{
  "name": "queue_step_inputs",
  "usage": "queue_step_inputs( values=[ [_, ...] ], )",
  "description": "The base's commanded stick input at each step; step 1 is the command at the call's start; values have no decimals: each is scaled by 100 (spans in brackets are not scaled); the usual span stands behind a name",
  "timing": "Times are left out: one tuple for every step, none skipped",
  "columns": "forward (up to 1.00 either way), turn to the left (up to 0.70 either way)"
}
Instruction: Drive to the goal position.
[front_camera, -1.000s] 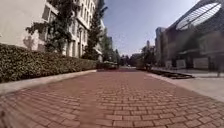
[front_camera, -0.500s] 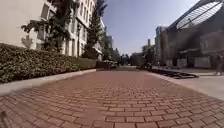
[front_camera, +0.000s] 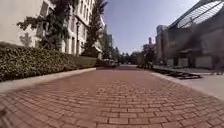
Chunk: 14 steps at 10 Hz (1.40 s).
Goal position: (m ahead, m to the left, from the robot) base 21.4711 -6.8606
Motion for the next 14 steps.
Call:
queue_step_inputs(
  values=[
    [70, 0],
    [70, 0],
    [70, 0],
    [70, 0],
    [70, 0],
    [70, 0],
    [70, 0],
    [70, 0],
    [70, 0],
    [70, 0],
    [70, 0],
    [70, 0],
    [70, 0],
    [70, 0]
  ],
)
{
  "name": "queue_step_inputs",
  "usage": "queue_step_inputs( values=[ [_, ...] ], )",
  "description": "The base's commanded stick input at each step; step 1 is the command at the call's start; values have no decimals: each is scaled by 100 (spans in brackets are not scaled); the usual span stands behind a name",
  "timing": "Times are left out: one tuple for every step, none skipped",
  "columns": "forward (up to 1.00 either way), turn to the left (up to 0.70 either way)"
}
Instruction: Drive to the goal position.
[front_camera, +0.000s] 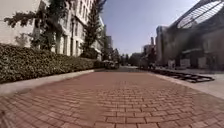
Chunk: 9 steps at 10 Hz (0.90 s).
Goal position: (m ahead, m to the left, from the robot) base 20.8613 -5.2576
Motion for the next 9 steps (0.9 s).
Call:
queue_step_inputs(
  values=[
    [70, 0],
    [70, 0],
    [70, 0],
    [70, 0],
    [70, 0],
    [70, 0],
    [70, 0],
    [70, 0],
    [70, 0]
  ],
)
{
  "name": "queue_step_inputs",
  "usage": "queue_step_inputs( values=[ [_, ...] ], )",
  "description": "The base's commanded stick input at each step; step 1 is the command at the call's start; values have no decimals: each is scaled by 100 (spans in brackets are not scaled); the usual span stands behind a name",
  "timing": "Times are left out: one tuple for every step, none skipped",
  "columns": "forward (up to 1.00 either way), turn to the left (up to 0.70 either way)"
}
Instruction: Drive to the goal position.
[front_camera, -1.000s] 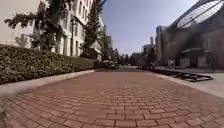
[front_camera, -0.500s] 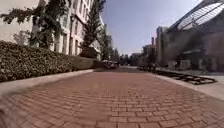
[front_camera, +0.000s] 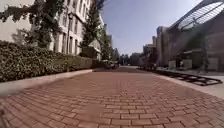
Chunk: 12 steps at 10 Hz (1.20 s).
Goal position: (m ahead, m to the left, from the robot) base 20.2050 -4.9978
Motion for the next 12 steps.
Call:
queue_step_inputs(
  values=[
    [70, 0],
    [70, 0],
    [70, 0],
    [70, 0],
    [70, 0],
    [70, 0],
    [70, 0],
    [70, 0],
    [70, 0],
    [70, 0],
    [70, 0],
    [70, 0]
  ],
)
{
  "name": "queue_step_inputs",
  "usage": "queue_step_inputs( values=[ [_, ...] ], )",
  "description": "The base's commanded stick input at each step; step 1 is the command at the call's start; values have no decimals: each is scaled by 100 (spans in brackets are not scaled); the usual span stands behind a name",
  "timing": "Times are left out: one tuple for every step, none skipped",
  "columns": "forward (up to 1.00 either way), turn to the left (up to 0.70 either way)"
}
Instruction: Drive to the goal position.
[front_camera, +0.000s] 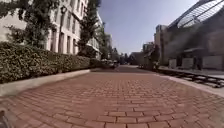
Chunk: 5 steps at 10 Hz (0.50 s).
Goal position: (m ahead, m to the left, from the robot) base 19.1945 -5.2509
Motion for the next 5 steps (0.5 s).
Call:
queue_step_inputs(
  values=[
    [70, 0],
    [70, 0],
    [70, 0],
    [70, 0],
    [70, 0]
  ],
)
